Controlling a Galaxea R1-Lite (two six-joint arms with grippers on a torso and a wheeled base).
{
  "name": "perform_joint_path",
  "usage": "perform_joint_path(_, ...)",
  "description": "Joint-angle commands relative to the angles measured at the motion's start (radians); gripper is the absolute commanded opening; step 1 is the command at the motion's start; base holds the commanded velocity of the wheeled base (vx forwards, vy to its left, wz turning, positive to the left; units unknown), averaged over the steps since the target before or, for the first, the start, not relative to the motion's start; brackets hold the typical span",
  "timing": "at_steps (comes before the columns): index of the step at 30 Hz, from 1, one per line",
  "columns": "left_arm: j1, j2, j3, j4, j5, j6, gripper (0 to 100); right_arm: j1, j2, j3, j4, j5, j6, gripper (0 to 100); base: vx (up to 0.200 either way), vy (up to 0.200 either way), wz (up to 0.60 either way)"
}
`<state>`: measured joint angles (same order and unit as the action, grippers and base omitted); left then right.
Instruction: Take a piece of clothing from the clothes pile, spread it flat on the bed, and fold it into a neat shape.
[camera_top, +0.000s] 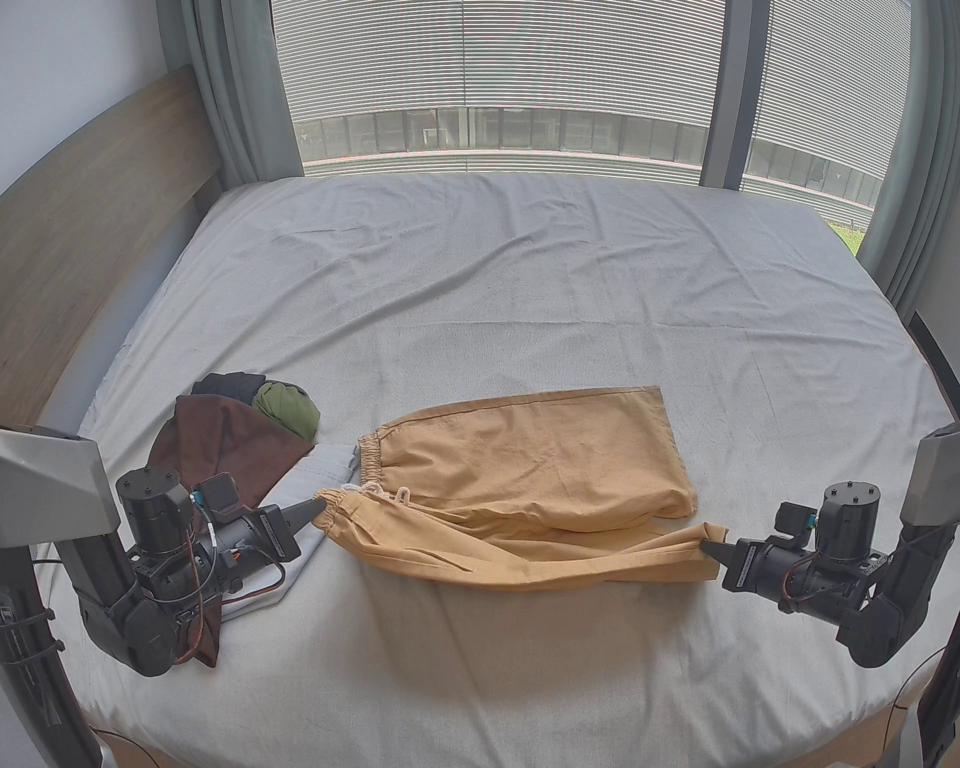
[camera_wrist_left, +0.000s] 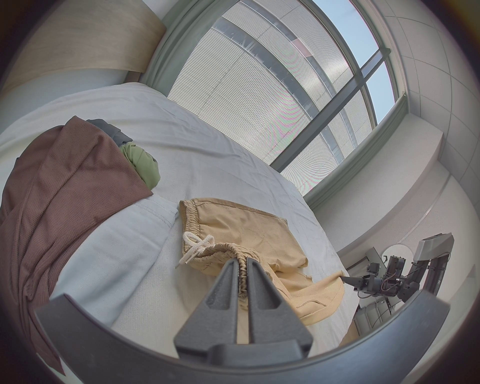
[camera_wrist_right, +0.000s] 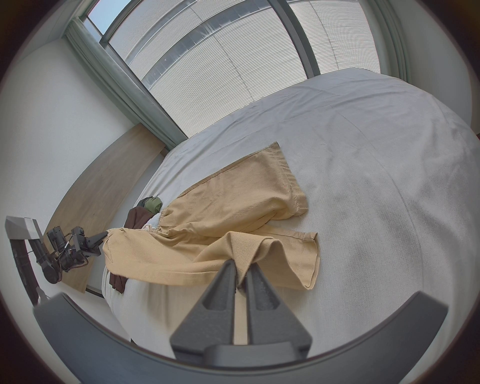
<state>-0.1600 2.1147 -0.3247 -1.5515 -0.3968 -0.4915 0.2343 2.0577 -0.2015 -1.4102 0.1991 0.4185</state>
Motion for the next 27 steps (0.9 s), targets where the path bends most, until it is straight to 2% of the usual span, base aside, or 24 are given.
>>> perform_joint_path(1,0.000,-0.001,-0.020,-0.001,0.024,-0.018,0,-0.006,-0.091,-0.087,0.094,0.000,0.000,0,0.000,0.000,0.00)
perform_joint_path(4,-0.001,-0.004,-0.022,-0.001,0.029,-0.021,0,-0.006,-0.116,-0.115,0.140,0.000,0.000,0,0.000,0.000,0.00)
perform_joint_path(5,0.000,-0.004,-0.024,-0.001,0.030,-0.021,0,-0.007,-0.168,-0.171,0.244,0.000,0.002,0,0.000,0.000,0.00)
perform_joint_path(9,0.002,-0.002,-0.022,-0.001,0.030,-0.022,0,-0.010,-0.228,-0.256,0.382,0.000,0.000,0,0.000,0.000,0.00)
perform_joint_path(17,-0.003,0.004,-0.024,0.001,0.030,-0.024,0,-0.043,-0.235,-0.368,0.470,0.002,0.000,0,0.000,0.000,0.00)
perform_joint_path(22,-0.007,0.005,-0.036,0.001,0.032,-0.059,0,-0.058,-0.231,-0.427,0.521,0.003,0.000,0,0.000,0.000,0.00)
perform_joint_path(27,-0.024,0.022,-0.076,0.001,0.058,-0.070,0,-0.076,-0.220,-0.503,0.570,0.016,0.000,0,0.000,0.000,0.00)
